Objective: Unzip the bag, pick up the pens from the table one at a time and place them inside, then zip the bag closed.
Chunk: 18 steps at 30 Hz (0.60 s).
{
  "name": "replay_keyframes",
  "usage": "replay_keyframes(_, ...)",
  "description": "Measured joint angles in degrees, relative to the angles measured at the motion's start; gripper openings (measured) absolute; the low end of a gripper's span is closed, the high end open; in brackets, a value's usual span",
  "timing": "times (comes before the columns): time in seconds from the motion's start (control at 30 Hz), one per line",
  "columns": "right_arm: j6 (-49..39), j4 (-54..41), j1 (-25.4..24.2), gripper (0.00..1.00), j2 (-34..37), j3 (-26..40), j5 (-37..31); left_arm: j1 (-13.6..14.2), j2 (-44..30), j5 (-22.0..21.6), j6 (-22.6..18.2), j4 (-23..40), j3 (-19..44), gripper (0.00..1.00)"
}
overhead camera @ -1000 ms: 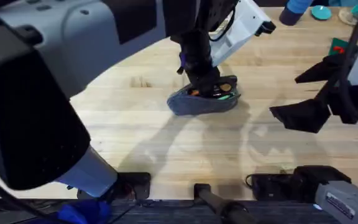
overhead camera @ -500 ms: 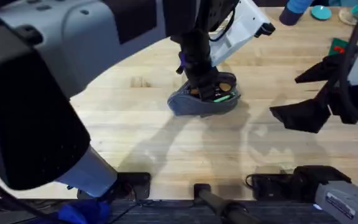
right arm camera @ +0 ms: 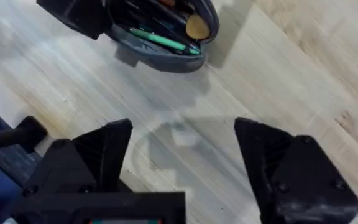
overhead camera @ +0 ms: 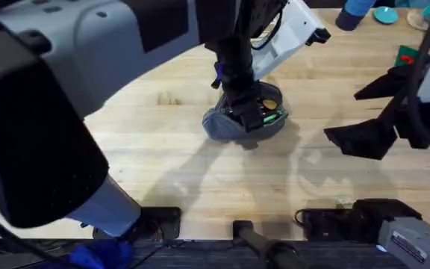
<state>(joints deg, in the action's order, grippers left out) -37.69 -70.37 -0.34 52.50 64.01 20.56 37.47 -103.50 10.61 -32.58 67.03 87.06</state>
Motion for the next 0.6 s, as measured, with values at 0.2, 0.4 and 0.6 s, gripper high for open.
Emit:
replay_keyframes(0.2, 0.0, 0.0, 0.0, 0.997, 0.0, 0.0, 0.0, 0.0, 0.0, -0.2, 0.0, 5.7, 4.8, 0.995)
replay_keyframes(0.4, 0.0, 0.0, 0.0, 0.997, 0.0, 0.0, 0.0, 0.0, 0.0, -1.4, 0.0, 11.5, 13.6, 0.996)
replay_keyframes(0.6, 0.0, 0.0, 0.0, 0.998, 0.0, 0.0, 0.0, -1.5, 0.0, -2.8, 0.7, 14.0, 18.7, 0.980)
